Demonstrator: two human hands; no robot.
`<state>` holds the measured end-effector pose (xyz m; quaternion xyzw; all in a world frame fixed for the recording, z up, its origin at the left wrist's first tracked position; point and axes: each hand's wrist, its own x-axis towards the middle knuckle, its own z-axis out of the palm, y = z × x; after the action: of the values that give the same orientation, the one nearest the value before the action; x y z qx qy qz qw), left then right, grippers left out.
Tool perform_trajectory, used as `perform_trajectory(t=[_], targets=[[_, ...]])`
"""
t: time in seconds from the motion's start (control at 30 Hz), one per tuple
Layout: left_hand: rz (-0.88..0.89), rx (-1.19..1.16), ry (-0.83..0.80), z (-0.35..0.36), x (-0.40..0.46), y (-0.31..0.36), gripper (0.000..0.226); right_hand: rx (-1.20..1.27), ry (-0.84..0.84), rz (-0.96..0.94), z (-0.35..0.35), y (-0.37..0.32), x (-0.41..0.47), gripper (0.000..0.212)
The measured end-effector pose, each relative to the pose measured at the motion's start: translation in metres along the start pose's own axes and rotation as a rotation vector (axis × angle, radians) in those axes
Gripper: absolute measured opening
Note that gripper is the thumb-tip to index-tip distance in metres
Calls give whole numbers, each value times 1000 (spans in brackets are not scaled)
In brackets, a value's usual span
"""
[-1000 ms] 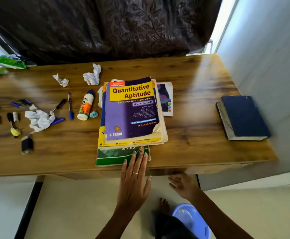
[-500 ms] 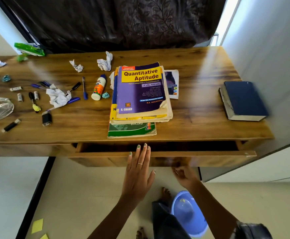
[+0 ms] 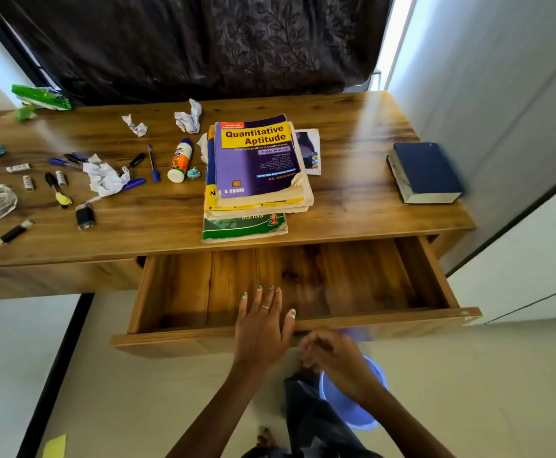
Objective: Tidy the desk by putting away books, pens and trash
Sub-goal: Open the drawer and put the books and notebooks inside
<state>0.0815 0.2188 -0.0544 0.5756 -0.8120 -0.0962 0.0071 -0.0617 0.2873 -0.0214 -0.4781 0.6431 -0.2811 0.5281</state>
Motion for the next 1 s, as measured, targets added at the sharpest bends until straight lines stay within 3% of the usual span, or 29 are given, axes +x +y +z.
perform_trajectory(t=[0.07,0.13,0.23,0.33,0.53,0.63,0.77,0.9,1.0], targets=[[9,-2,-23,0,-5,0,62,-136,247,-260,-1,-22,-1,19],[20,2,-32,-1,-9,0,61,-475,416,-439,-5,-33,9,21],[21,11,-56,-2,-15,1,60,-802,297,-364,-4,-25,18,31],[18,17,-68,-2,-23,3,58,-1089,176,-415,9,-14,5,17],[44,16,-93,1,-49,6,58,-1324,334,-574,15,7,-10,30],[44,-24,-97,4,-66,9,58,-1288,320,-571,18,11,-25,28],[38,-57,-125,8,-86,12,58,-1220,243,-394,21,13,-42,29],[44,-96,-170,9,-100,13,56,-998,130,-194,23,26,-46,48],[45,-165,-191,6,-100,12,56,-964,-90,-170,11,20,-38,40]])
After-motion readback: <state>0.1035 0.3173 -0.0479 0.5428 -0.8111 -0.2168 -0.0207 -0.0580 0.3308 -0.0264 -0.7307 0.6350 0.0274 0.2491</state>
